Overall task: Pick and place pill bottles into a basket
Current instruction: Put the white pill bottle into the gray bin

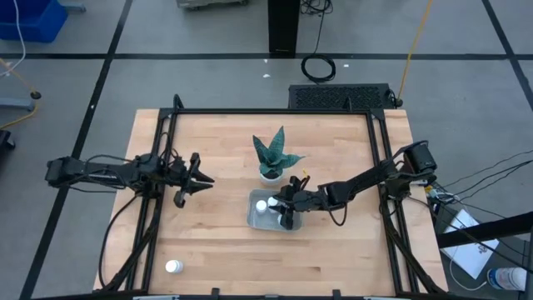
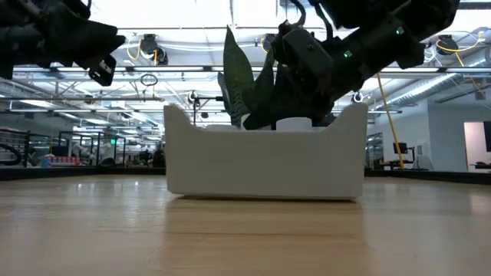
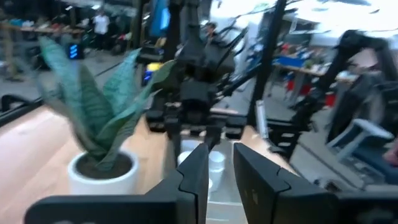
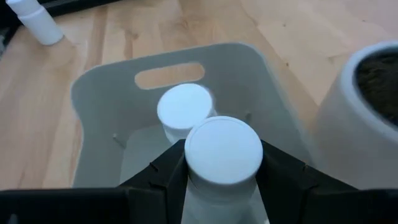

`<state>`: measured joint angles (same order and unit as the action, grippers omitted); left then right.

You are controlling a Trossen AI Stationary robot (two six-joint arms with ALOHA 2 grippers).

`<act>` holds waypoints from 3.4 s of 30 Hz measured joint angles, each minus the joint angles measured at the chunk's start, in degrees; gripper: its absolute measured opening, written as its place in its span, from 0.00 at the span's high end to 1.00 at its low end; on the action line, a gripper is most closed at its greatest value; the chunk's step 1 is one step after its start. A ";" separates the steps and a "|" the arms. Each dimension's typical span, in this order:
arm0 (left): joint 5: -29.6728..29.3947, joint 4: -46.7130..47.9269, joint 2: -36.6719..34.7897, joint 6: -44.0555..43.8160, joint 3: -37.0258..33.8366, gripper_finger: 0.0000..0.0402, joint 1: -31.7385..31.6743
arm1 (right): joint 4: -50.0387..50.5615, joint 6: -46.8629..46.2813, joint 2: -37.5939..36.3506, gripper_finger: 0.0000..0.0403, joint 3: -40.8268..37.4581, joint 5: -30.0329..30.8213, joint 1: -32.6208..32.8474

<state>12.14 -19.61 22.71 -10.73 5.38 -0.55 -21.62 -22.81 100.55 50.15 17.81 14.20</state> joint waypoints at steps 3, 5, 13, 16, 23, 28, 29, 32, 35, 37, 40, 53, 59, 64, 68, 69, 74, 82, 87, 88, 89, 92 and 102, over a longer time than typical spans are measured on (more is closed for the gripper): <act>1.39 -5.74 0.00 -1.48 -3.42 0.81 0.05 | -1.55 -0.30 1.35 0.63 -0.02 -0.21 0.02; 1.30 -7.48 0.04 -2.38 -4.81 0.80 0.01 | -2.09 -0.28 1.75 0.63 -0.02 -0.16 0.02; 1.33 -5.56 0.10 -2.46 -4.82 0.81 -0.01 | -1.78 0.86 1.73 0.62 -0.02 -0.01 -0.31; 1.34 -5.53 0.10 -2.73 -4.82 0.81 -0.01 | -1.00 1.03 1.73 0.61 -0.02 0.01 -0.72; 1.35 -5.51 0.10 -2.94 -4.82 0.81 -0.01 | -0.88 1.06 1.73 0.59 -0.02 -0.05 -1.07; 1.35 -5.49 0.10 -2.94 -4.82 0.81 -0.01 | -0.88 1.06 1.73 0.57 -0.02 -0.06 -1.07; 1.35 -5.49 0.10 -2.96 -4.82 0.81 -0.01 | -0.89 1.06 1.73 0.57 -0.02 -0.05 -1.07; 1.35 -5.47 0.10 -3.07 -4.82 0.81 -0.01 | -2.19 1.03 1.73 0.56 -0.02 -0.01 -1.07; 1.33 -5.47 0.10 -3.06 -4.82 0.81 -0.01 | -3.67 0.63 1.73 0.56 -0.02 0.07 -1.09; 1.34 -5.47 0.10 -3.08 -4.82 0.81 -0.01 | -3.63 0.50 1.73 0.56 -0.02 0.22 -1.09; 1.33 -5.45 0.10 -3.05 -4.82 0.81 -0.01 | -3.53 1.07 1.73 0.54 -0.02 0.23 -1.09; 1.31 -5.43 0.10 -3.01 -4.80 0.81 -0.01 | -4.90 1.21 1.49 0.33 -0.02 0.34 -1.11; 1.31 -5.43 0.10 -3.01 -4.80 0.81 -0.01 | -14.05 3.43 1.41 0.34 0.00 0.08 -1.14; 1.31 -5.41 0.12 -3.07 -4.80 0.81 -0.01 | -18.11 8.57 -1.01 0.35 -0.02 -1.40 -0.61; 1.36 -5.41 0.12 -3.35 -4.80 0.81 0.01 | -17.09 9.99 -5.69 0.35 -0.02 -1.47 0.55; 1.35 -5.41 0.12 -3.35 -4.80 0.81 0.01 | -15.78 10.91 -7.26 0.35 -0.02 -1.50 0.83; 1.35 -5.44 0.12 -3.25 -4.78 0.81 0.00 | -7.34 12.95 -15.88 0.34 -1.79 -1.54 0.92; 1.37 -5.46 0.11 -3.16 -4.78 0.81 0.00 | -12.59 13.08 -36.92 0.34 -17.80 -1.54 1.00; 1.37 -5.47 0.12 -3.19 -4.78 0.81 -0.01 | -12.33 13.44 -52.47 0.34 -29.83 -1.48 1.01; 1.37 -5.48 0.12 -3.21 -4.78 0.81 0.02 | -12.41 14.03 -55.68 0.34 -32.03 -1.53 1.01; 1.37 -5.50 0.10 -3.29 -4.78 0.81 0.02 | -12.43 14.83 -58.83 0.34 -34.15 -1.85 1.15; 1.37 -5.49 0.12 -3.34 -4.78 0.81 0.00 | -12.20 17.30 -66.59 0.35 -38.98 -4.38 1.72; 1.87 -7.05 0.10 -9.46 -4.75 0.81 0.00 | -8.46 18.66 -79.62 0.34 -46.58 -4.37 2.03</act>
<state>14.01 -26.66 22.81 -20.18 0.62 -0.55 -30.08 -4.16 20.93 3.57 13.44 16.23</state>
